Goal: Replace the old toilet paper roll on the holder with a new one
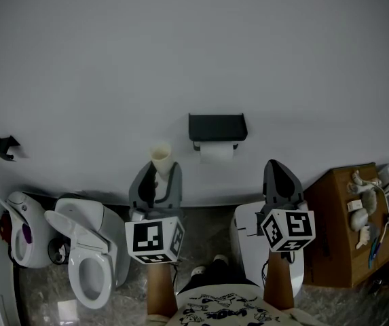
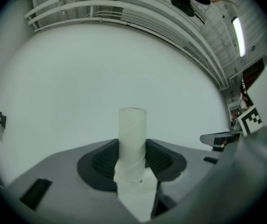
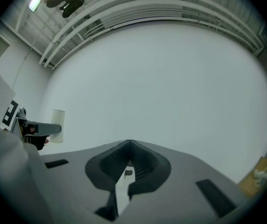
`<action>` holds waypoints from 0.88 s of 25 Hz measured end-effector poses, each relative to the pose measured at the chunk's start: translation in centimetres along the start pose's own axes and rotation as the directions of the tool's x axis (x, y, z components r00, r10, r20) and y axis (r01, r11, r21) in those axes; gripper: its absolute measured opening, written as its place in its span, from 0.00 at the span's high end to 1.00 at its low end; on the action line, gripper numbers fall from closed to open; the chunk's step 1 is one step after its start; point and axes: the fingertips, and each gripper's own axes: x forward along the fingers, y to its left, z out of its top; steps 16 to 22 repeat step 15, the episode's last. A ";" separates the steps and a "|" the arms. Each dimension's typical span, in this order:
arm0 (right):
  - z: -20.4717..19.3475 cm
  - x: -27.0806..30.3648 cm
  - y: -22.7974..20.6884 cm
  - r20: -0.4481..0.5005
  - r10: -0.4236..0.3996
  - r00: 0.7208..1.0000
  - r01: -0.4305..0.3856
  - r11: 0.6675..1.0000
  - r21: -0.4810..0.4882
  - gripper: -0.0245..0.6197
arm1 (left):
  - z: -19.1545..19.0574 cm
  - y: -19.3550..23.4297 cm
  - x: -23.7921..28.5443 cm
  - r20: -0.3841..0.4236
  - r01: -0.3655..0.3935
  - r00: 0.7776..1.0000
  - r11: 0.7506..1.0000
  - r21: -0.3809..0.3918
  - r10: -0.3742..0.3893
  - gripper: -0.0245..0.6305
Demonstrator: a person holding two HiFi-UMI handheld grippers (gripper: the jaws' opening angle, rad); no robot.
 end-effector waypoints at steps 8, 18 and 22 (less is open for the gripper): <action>0.2 0.0 -0.1 0.005 0.002 1.000 -0.002 1.000 0.003 0.93 | 0.2 0.0 0.0 0.005 0.004 1.000 1.000 -0.010 -0.004 0.68; 0.3 0.0 -0.3 0.006 0.006 1.000 -0.006 1.000 0.000 0.93 | 0.3 -0.2 0.1 0.005 0.004 1.000 1.000 -0.004 -0.004 0.68; 0.3 0.0 -0.3 0.006 0.006 1.000 -0.006 1.000 0.000 0.93 | 0.3 -0.2 0.1 0.005 0.004 1.000 1.000 -0.004 -0.004 0.68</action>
